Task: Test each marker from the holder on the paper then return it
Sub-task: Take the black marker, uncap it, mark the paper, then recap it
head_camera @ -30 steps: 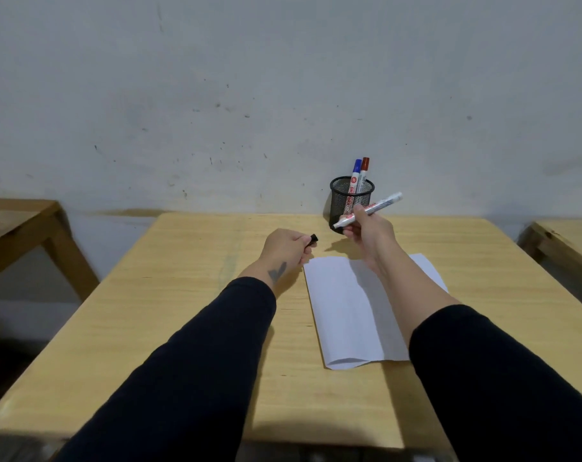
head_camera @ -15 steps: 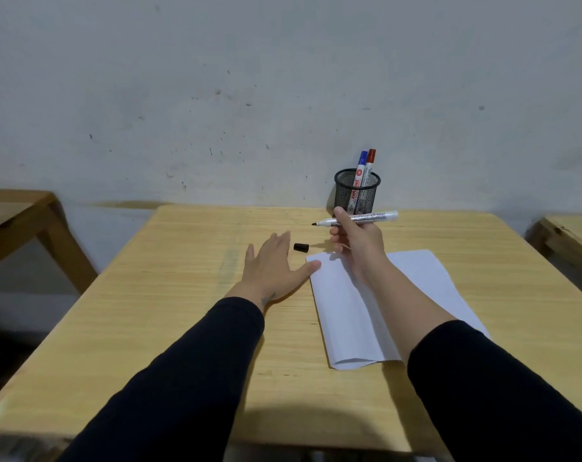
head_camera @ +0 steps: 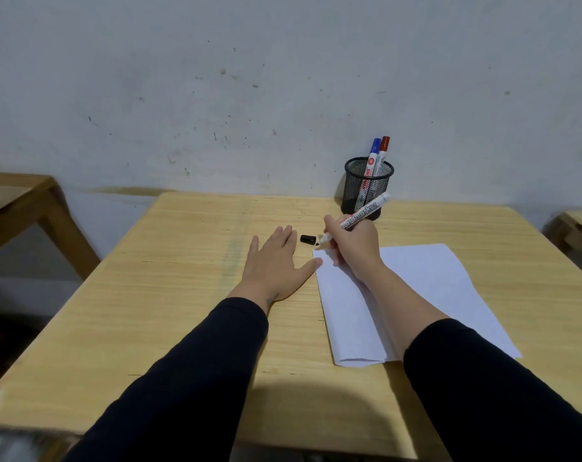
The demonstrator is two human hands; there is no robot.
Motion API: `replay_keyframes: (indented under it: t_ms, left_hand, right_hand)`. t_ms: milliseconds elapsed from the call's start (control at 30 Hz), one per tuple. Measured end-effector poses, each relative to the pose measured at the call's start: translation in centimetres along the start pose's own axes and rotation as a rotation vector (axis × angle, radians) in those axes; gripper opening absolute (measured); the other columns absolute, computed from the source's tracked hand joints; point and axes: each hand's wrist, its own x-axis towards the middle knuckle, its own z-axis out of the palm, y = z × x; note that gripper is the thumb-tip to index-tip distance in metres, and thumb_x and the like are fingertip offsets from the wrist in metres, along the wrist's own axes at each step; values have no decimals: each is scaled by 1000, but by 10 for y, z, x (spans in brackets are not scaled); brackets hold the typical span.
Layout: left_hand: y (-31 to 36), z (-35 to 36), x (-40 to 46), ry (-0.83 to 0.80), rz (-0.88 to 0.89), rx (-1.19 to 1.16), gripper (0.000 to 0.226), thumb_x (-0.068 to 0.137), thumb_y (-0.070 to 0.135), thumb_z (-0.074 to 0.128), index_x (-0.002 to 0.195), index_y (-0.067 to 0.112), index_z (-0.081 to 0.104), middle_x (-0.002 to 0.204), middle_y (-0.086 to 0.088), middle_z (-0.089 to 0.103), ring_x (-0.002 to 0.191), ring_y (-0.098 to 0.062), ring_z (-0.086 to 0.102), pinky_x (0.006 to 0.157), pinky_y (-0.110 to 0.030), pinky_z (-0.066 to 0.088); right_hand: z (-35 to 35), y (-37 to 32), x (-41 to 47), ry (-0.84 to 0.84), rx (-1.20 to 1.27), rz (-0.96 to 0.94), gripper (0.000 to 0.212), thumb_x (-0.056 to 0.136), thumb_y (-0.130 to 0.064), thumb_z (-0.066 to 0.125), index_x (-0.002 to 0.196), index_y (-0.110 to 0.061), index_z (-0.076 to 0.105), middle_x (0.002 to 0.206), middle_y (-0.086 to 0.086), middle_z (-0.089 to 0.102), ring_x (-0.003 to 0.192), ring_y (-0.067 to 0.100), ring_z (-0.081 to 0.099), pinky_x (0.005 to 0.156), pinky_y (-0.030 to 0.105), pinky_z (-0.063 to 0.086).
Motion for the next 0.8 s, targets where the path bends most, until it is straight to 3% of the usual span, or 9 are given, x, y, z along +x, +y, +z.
replay_keyframes:
  t_ms: [133,467,600,667,800]
  left_hand:
    - [0,2,2,16,-11,-1,79,91,66,22,152,18,10,163,5,5,149,-11,0,121,-47,-2]
    - [1,0,1,30,-12,-30,78,91,64,27,152,17,13,163,4,9,149,-11,2,121,-47,-1]
    - [1,-1,1,32,-10,-27,78,91,64,27,152,17,13,163,4,9,150,-12,2,121,-47,-1]
    - [1,-1,1,34,-9,-35,79,91,64,27,152,17,13,163,4,9,149,-11,2,121,-46,-2]
    - [2,-2,1,27,-28,-51,79,90,65,29,152,18,16,162,5,12,149,-11,5,121,-45,0]
  right_hand:
    - [3,6,1,46,-190,-66,35,83,-24,58,63,4,61,50,14,60,32,15,48,47,25,42]
    - [5,8,2,32,-334,-127,38,85,-25,56,49,-14,53,34,-3,53,37,13,50,54,26,49]
    - [5,7,2,54,-379,-120,34,83,-24,58,51,-13,54,47,-2,57,51,13,54,58,28,45]
    - [4,5,1,53,-347,-97,31,83,-23,58,55,-10,57,52,3,58,52,15,54,55,27,43]
    - [-5,-7,-1,38,16,54,29,85,-26,60,65,-5,61,56,14,57,41,22,48,43,27,44]
